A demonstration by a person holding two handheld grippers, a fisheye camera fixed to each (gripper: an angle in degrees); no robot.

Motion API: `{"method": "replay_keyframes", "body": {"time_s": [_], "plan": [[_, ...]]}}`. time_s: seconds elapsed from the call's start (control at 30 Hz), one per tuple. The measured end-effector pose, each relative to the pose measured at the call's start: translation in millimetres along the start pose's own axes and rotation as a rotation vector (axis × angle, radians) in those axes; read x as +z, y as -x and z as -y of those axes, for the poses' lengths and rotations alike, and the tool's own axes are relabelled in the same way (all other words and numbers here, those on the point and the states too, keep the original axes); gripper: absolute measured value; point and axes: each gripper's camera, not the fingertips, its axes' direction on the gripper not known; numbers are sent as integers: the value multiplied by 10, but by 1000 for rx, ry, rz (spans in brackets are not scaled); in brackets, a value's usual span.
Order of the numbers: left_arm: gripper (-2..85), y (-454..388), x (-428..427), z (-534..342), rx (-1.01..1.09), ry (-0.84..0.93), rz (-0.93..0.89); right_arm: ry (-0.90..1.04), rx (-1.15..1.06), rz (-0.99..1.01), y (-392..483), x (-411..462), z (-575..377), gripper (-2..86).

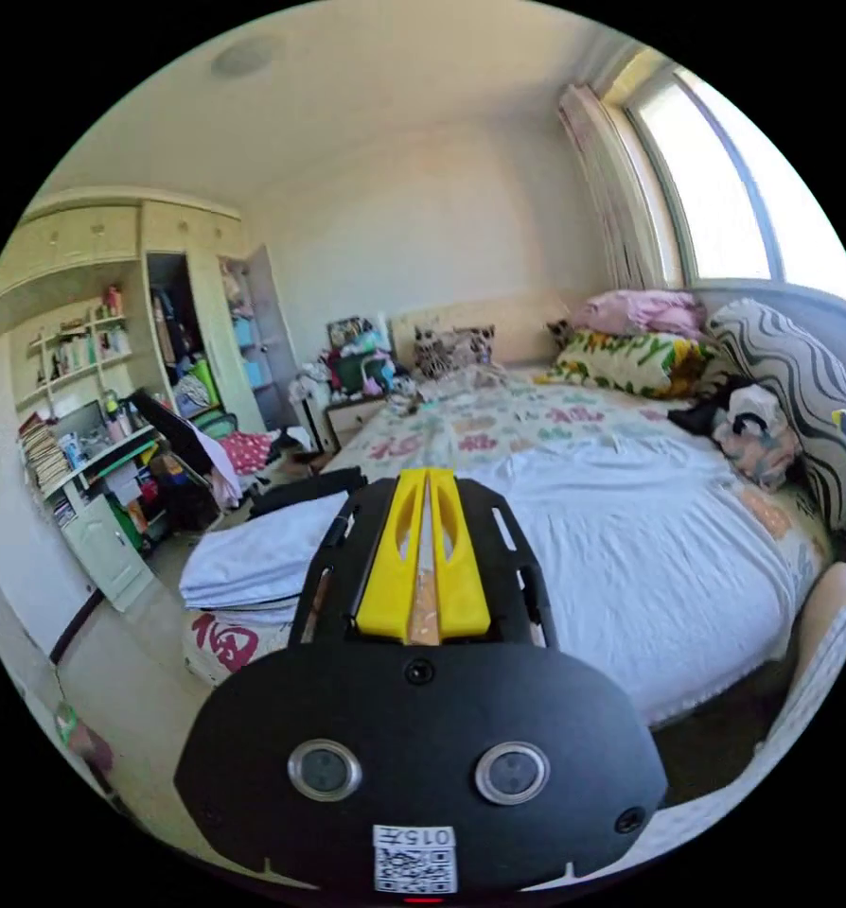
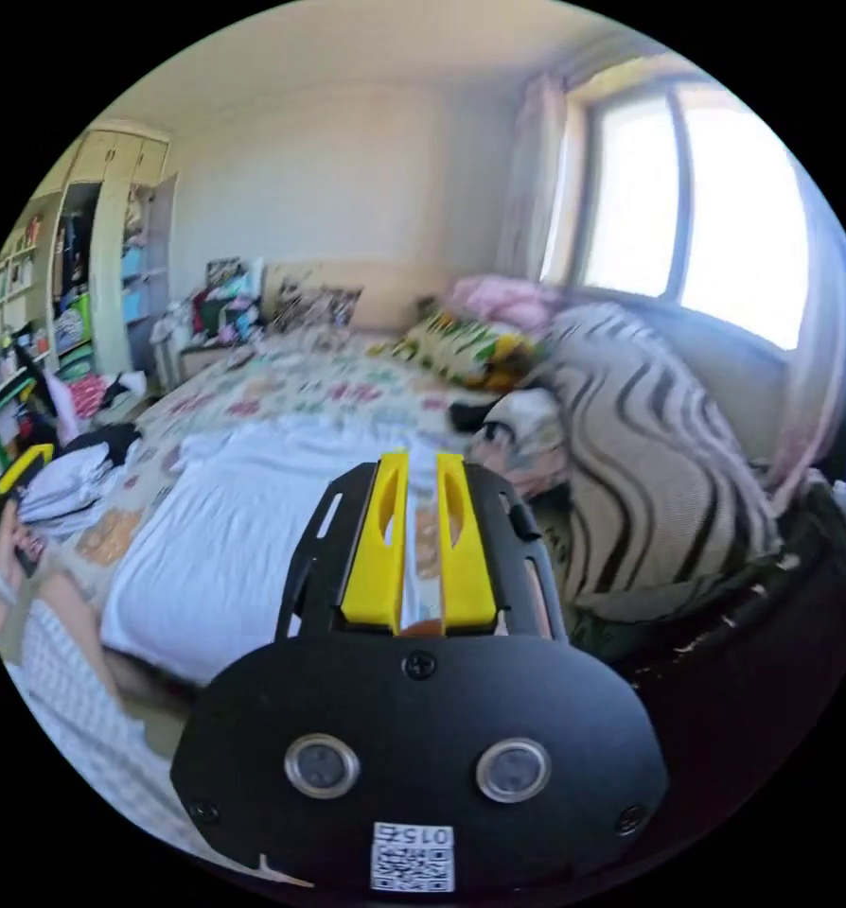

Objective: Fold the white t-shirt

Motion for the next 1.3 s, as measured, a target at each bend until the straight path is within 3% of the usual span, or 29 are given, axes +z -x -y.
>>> {"method": "replay_keyframes", "body": {"time_s": [0.07, 0.23, 0.47, 0.67, 0.83, 1.03, 1.17, 1.3], "plan": [[-3, -50, -18, -43, -7, 41, -90, -125, -64, -79, 146, -185, -102, 1], [0, -159, 58, -297, -79, 220, -150, -43, 44, -31, 141, -330, -218, -9], [2, -396, 230, -803, -95, 399, -259, 15, 1, 45, 119, -200, -412, 1], [28, -601, 698, -983, -172, 594, -354, 413, -27, 296, 151, 600, -686, 92], [77, -843, 1278, -1216, -233, 895, -370, 713, 37, 228, 25, 1408, -922, 104], [33, -929, 1502, -1239, -328, 923, -365, 979, 176, 237, -377, 2169, -1039, 64], [-3, -868, 1597, -1259, -472, 923, -370, 1017, 223, 312, -610, 2408, -1001, 17], [-1, -1084, 1797, -1201, -418, 978, -318, 988, 357, 344, -901, 2516, -1009, -4]]}}
